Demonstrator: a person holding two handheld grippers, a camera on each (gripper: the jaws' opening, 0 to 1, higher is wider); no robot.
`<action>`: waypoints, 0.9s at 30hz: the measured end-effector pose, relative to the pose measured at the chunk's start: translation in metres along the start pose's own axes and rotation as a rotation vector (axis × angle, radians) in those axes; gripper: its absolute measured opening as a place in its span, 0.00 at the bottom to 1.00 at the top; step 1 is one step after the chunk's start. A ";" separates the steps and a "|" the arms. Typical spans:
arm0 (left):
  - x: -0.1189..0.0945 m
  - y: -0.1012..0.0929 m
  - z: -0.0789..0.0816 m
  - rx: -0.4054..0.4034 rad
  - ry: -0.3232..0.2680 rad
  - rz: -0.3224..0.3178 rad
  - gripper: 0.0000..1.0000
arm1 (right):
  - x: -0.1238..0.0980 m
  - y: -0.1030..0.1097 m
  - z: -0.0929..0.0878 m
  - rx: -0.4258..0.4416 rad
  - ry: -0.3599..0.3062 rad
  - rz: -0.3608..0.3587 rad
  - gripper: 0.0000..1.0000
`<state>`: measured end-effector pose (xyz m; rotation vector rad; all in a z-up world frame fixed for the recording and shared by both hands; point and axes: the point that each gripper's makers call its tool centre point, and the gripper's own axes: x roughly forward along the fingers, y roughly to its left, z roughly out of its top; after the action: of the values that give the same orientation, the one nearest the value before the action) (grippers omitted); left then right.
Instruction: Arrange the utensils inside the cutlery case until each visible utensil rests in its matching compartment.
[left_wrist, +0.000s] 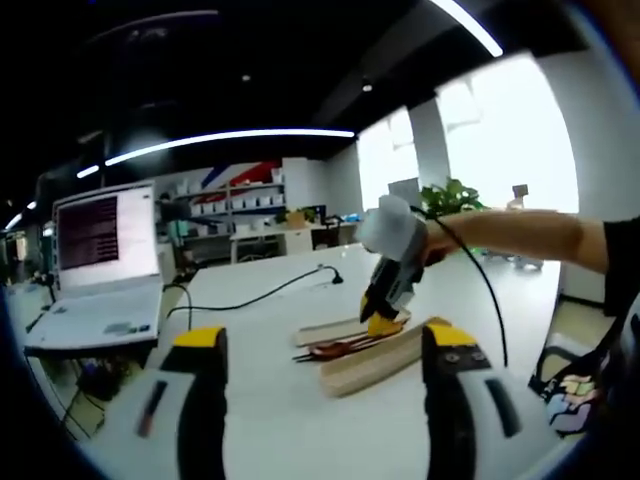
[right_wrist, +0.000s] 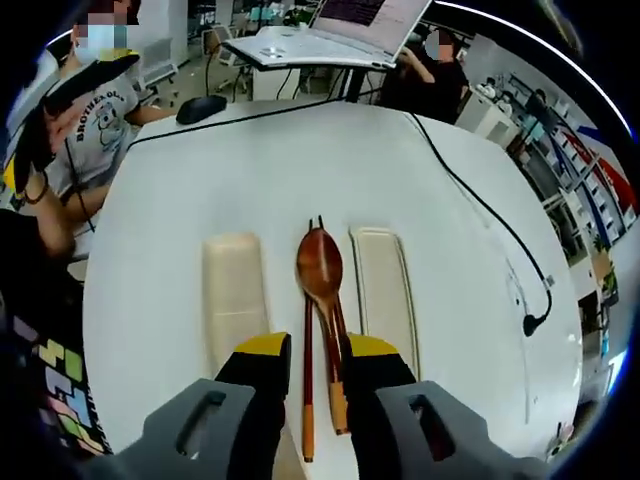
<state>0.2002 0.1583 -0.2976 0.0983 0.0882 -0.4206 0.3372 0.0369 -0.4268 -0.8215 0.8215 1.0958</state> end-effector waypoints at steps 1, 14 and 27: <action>0.000 0.000 0.000 0.000 0.001 0.000 0.84 | 0.001 0.001 -0.001 0.001 0.007 0.005 0.19; 0.001 0.000 0.001 0.007 -0.005 -0.006 0.82 | 0.019 0.002 -0.007 0.086 0.104 0.042 0.19; 0.003 0.003 -0.001 0.006 0.002 -0.003 0.82 | 0.036 -0.005 -0.016 0.079 0.153 0.023 0.23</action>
<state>0.2037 0.1599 -0.2989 0.1048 0.0892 -0.4240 0.3488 0.0368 -0.4646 -0.8382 0.9984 1.0228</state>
